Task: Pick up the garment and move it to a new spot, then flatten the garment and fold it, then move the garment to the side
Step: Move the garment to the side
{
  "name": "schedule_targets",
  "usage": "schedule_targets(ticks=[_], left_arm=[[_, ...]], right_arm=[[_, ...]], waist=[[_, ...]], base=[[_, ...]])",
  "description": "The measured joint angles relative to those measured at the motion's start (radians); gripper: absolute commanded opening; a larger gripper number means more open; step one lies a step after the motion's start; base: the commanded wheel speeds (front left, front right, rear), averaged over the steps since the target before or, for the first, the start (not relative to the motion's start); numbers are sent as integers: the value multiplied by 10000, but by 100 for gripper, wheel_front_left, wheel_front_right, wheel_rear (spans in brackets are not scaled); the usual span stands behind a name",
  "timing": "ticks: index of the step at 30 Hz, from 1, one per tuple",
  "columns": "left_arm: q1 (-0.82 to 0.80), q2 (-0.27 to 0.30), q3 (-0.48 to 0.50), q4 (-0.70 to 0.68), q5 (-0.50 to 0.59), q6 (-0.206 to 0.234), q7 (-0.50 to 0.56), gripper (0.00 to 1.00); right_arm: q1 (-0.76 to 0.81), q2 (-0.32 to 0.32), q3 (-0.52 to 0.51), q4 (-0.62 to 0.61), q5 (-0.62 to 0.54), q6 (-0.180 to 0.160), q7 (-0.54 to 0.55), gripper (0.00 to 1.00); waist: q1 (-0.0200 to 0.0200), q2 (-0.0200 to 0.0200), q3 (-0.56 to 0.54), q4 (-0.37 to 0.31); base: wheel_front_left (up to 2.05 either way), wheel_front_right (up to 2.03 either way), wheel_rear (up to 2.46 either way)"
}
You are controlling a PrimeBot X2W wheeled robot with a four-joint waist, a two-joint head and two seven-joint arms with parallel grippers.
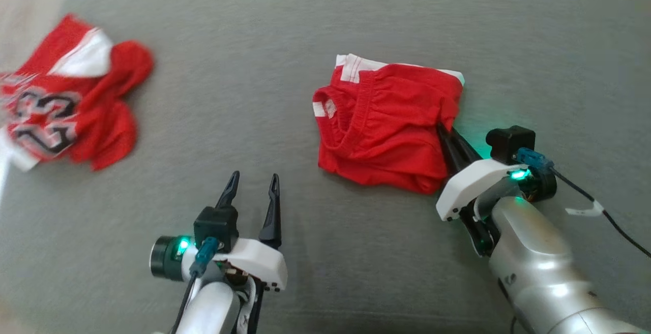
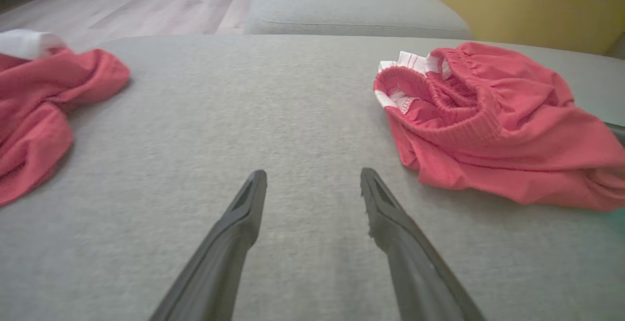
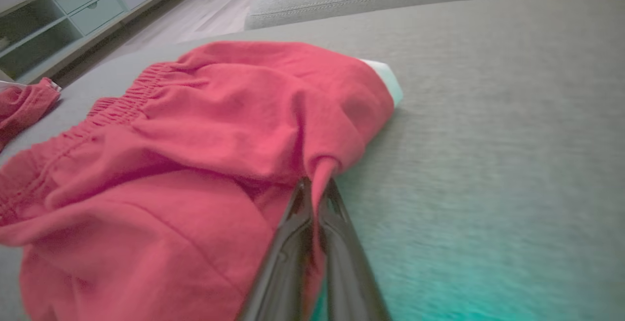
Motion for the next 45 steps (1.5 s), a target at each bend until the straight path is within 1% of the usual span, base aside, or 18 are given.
schedule_targets(ticks=[4, 12, 17, 20, 22, 26, 28, 33, 36, 40, 43, 45], left_arm=[[-117, 0, 19, 107, 119, -105, 0, 100], [-1034, 8, -17, 370, 313, -293, 0, 100], [-1249, 8, -33, 466, 368, -412, -2, 100], [-1271, 2, -92, 537, 460, -495, -2, 100], [-1345, 2, -113, 533, 466, -527, -2, 100], [-1537, 4, -132, 533, 468, -531, -2, 100], [-1587, 13, -190, 539, 562, -546, -2, 100], [-1629, 21, -221, 531, 721, -621, -2, 100], [-1638, 40, -247, 472, 740, -627, -2, 100], [-1651, 46, -326, 318, 779, -621, -2, 100], [-1666, 46, -401, 203, 777, -616, -2, 100], [-1673, 48, -401, 140, 775, -602, -2, 100]], right_arm=[[12, -4, -29, -48, -63, 0, -2, 0], [149, -10, 44, -610, 155, 0, -2, 0], [439, -10, -31, -863, 360, 0, -4, 0], [552, -10, -107, -970, 374, 0, -4, 0], [512, -12, -203, -1068, 314, 0, -4, 0], [320, -92, -332, -1101, 12, 0, -4, 0], [-73, -341, -453, -982, -232, 0, -2, 0], [-1721, -1572, -849, -272, -966, 0, 23, 0], [-2522, -2266, -1143, 378, -1335, 0, 263, 0], [-3026, -3143, -1613, 1379, -1695, 0, 623, 0], [-3228, -3781, -2033, 1973, -1935, 0, 625, 0], [-3389, -4071, -2192, 2173, -2128, 0, 593, 0]], waist=[[0, 0, -85, -1011], [0, 0, -79, -3434], [0, 0, 65, -4846], [0, 0, 226, -5497], [0, 0, 414, -5762], [1, 0, 779, -5870], [1, 0, 980, -5788], [0, 0, 1265, -5172], [0, 0, 1398, -4726], [0, 0, 1554, -4149], [0, 0, 1650, -3775], [0, 0, 1703, -3592]], base=[[0, 0, 0], [0, 0, 0], [0, 0, 0], [0, 0, 0], [0, 0, 0], [0, 0, 0], [0, 0, 0], [0, 0, 0], [0, 0, 0], [0, 0, 0], [0, 0, 0], [0, 0, 0]])
